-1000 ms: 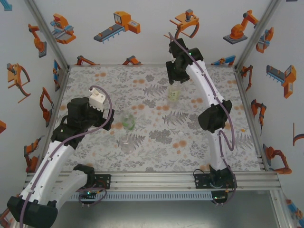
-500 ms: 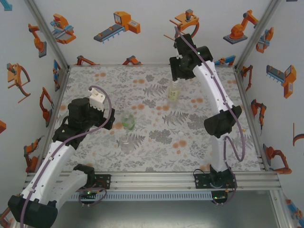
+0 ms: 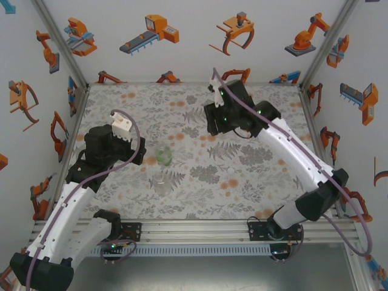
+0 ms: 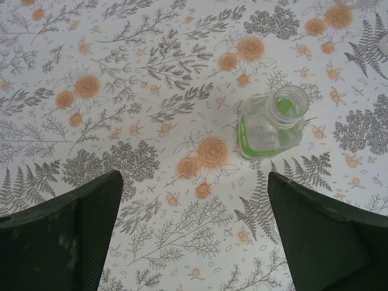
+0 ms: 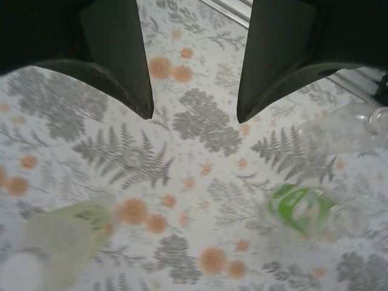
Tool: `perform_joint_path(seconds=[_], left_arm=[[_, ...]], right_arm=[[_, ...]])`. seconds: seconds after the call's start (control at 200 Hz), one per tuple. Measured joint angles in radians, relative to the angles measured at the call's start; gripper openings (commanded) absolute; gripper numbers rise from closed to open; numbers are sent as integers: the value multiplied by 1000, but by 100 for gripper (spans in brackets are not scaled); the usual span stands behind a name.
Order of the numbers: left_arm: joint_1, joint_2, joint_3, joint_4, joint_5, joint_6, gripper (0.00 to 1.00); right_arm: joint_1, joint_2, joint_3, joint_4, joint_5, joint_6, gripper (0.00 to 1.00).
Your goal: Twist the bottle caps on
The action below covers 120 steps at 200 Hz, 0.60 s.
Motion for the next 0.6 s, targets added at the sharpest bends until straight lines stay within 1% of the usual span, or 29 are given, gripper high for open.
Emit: perform_joint_path(seconds=[0.055,0.145,0.195,0.305,0.451,0.601], left_arm=[[0,-4,0,0,0,-1,95],[0,-8,0,0,3,-4,95],[0,-10,0,0,5,-5,94],[0,-12,0,0,13,-5,94],[0,-13,0,0,24,-8,93],[0,-13,0,1,28,-8,93]], right_arm=[[42,-53,-119,100,-37,1,55],[114,-115,-291,263,-99,-3,58],[153,-129,-360,338,-129,-12,61],[245,-132,-488,514,-193,-53,69],[337,-115,-591,698,-273,-124,78],[375,-59,-615,858,-350,-178,83]])
